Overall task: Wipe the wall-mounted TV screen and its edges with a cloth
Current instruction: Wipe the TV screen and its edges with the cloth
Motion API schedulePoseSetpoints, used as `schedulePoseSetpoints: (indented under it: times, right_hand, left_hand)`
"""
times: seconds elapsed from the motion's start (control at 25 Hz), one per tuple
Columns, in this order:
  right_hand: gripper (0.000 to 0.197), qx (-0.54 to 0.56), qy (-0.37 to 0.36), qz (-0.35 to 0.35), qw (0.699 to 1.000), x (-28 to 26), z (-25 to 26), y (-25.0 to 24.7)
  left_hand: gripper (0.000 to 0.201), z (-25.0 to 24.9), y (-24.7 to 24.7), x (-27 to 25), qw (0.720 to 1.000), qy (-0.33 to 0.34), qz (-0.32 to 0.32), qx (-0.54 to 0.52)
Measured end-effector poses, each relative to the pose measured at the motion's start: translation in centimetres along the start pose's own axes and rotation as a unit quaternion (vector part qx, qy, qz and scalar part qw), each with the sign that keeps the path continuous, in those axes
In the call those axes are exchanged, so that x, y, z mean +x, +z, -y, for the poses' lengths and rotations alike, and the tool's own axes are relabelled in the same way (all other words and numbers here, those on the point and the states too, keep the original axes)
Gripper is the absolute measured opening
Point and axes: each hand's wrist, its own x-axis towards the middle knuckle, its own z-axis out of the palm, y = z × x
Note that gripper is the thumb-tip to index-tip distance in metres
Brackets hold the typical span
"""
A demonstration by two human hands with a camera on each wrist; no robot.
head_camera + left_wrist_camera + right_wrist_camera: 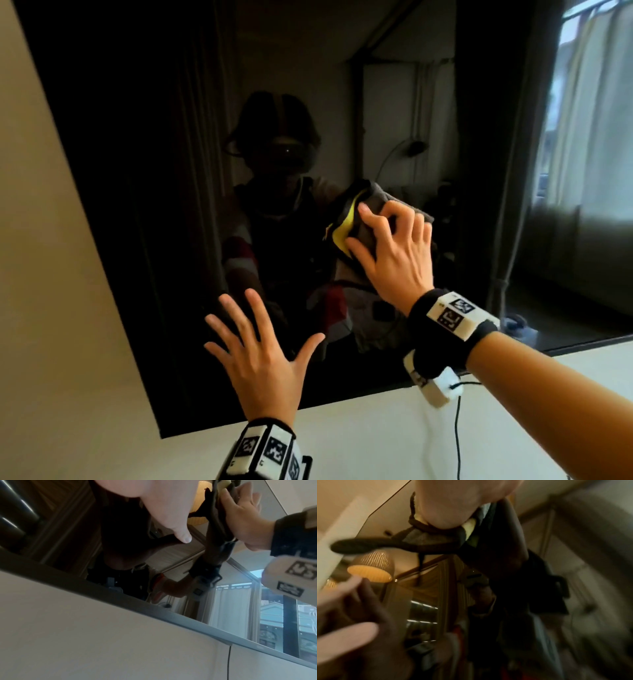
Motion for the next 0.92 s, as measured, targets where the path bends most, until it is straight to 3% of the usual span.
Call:
schedulePoseSetpoints:
  times: [0.04, 0.16, 0.2, 0.32, 0.36, 0.48, 0.52, 0.64, 0.76, 0.8, 0.92]
  right_hand:
    - [0.045, -0.002, 0.009, -0.008, 1.000, 0.8, -1.7, -0.4]
    - [0.045, 0.020, 0.221, -0.084, 0.971, 2.6, -3.4, -1.0]
    - [0.046, 0.017, 0.221, -0.081, 0.972, 2.1, -2.8, -0.7]
    - [0.046, 0.002, 0.048, -0.026, 0.998, 0.5, -3.3, -0.9]
    - [0.045, -0.001, 0.053, -0.030, 0.998, 1.1, -5.0, -1.4]
    - [0.043, 0.028, 0.213, -0.077, 0.973, 2.1, -6.9, -2.2]
    - [0.045, 0.023, 0.203, -0.070, 0.976, 1.6, -6.4, -2.0]
    - [0.046, -0.003, 0.066, -0.025, 0.998, 0.8, -8.7, -2.4]
    - [0.044, 0.015, 0.199, -0.073, 0.977, 2.2, -11.8, -3.3]
    - [0.045, 0.015, 0.204, -0.072, 0.976, 1.8, -11.6, -3.0]
    - [0.044, -0.004, 0.033, -0.026, 0.999, -0.1, -11.7, -2.7]
  left_hand:
    - [0.114, 0.0, 0.1, 0.0, 1.000, 0.000, -0.001, 0.004]
    - [0.114, 0.0, 0.1, 0.0, 1.000, 0.003, -0.002, 0.017]
    - [0.114, 0.0, 0.0, 0.0, 1.000, 0.001, -0.005, 0.018]
    - [0.112, -0.9, -0.5, -0.1, 1.000, -0.005, -0.023, -0.019]
    - [0.110, -1.9, -0.7, -0.1, 0.999, 0.016, -0.034, -0.033]
    - [0.100, -6.1, -0.7, 0.5, 0.990, 0.119, -0.061, -0.038]
    - [0.100, -7.6, -0.6, 0.9, 0.989, 0.129, -0.057, -0.032]
    - [0.109, -11.0, 0.1, 1.2, 0.995, 0.097, -0.025, -0.012]
    - [0.114, -11.7, 1.1, 1.2, 0.998, 0.067, -0.015, -0.006]
    - [0.114, -11.7, 1.4, 1.2, 0.998, 0.067, -0.017, -0.003]
    - [0.110, -11.5, 1.7, 1.3, 0.997, 0.075, -0.026, 0.008]
